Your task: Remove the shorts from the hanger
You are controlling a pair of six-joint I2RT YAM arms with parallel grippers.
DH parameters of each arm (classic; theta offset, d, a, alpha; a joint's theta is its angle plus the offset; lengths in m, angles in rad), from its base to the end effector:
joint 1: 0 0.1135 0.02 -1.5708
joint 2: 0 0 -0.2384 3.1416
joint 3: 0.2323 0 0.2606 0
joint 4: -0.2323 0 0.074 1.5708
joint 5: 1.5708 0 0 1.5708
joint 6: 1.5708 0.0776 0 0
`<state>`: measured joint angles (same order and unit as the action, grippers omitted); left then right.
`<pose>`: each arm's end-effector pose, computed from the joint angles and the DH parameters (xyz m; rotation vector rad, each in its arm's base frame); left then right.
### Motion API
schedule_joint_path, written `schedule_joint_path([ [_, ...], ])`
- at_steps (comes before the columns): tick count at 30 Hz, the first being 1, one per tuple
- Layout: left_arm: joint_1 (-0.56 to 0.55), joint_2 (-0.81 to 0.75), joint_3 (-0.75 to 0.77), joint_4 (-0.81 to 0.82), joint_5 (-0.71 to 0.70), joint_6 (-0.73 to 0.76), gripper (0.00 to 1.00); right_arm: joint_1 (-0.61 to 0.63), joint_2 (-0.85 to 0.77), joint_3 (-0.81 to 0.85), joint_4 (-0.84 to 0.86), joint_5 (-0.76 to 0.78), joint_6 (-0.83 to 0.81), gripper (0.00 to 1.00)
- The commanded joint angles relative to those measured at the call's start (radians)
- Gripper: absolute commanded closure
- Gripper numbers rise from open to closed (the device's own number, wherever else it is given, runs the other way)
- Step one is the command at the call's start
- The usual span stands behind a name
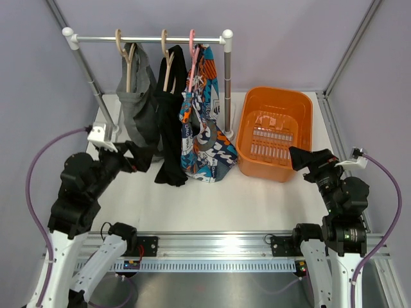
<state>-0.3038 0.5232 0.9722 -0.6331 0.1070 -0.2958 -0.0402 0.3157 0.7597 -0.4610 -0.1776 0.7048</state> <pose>0.1545 -0.0571 0.3691 0.0864 1.7819 -0.5286 0.1474 0.0078 0.3481 0.4576 1.5609 0.6561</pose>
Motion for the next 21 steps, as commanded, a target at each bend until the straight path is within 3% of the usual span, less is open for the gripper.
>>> schedule_joint_path([
  [1,-0.004,0.116,0.155,0.145,0.069,-0.026,0.02,-0.004,0.011,0.03,0.019,-0.023,0.01,0.01],
  [9,-0.046,0.498,0.495,0.188,0.135,0.01,0.14,-0.004,0.049,0.021,0.074,-0.068,0.059,0.01],
  [17,-0.204,0.874,0.877,0.144,-0.102,0.132,0.18,-0.004,0.072,-0.002,0.094,-0.1,0.076,0.0],
  [21,-0.253,0.993,0.967,0.162,-0.312,0.175,0.21,-0.004,0.066,-0.005,0.094,-0.109,0.079,0.01],
])
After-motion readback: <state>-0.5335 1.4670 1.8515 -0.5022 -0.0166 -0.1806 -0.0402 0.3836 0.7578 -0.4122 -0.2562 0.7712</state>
